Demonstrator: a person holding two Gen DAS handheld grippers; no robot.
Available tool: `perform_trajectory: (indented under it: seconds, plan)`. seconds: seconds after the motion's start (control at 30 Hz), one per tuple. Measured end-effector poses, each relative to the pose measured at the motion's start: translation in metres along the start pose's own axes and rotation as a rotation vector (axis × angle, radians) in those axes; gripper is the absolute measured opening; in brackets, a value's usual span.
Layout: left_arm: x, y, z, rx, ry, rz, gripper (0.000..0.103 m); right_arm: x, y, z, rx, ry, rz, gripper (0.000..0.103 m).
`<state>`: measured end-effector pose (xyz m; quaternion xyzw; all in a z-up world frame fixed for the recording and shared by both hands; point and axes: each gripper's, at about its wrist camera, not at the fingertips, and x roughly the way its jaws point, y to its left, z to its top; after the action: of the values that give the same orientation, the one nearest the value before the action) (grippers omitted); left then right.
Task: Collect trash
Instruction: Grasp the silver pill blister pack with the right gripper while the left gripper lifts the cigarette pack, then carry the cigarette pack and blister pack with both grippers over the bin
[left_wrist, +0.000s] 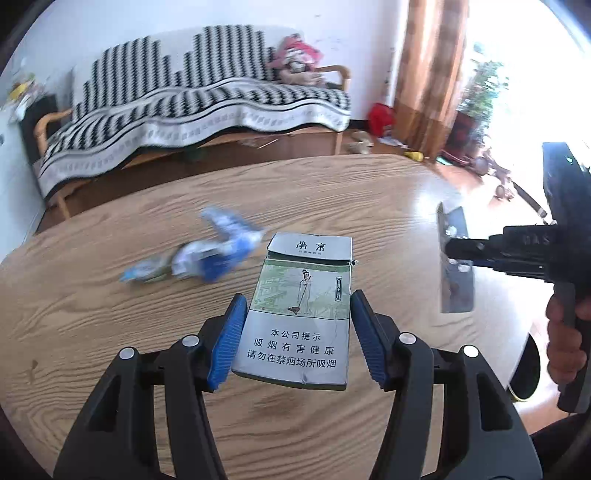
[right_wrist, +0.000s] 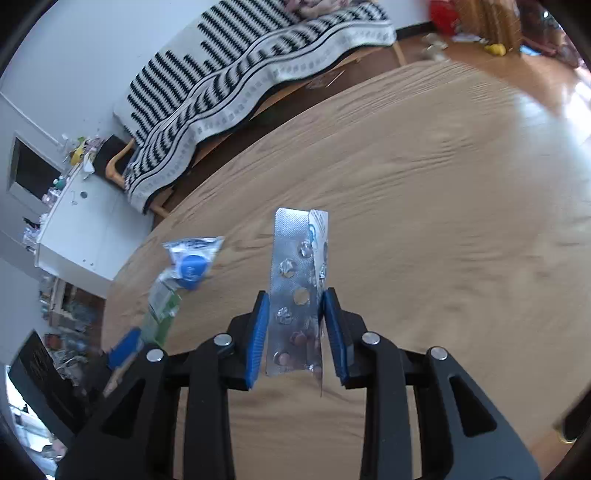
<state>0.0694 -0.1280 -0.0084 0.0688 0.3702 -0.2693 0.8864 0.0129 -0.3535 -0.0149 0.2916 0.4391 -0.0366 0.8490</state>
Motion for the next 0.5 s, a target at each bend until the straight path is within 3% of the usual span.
perform_trajectory:
  seconds: [0.23,0.5]
  plan:
    - [0.000,-0.107,0.010,0.110,-0.040,-0.126,0.057,-0.095,-0.102,-0.025,0.040,-0.130,-0.159,0.031]
    - [0.006,-0.246,0.001,0.223,-0.042,-0.321,0.057,-0.166,-0.220,-0.071,0.158,-0.197,-0.348,0.031]
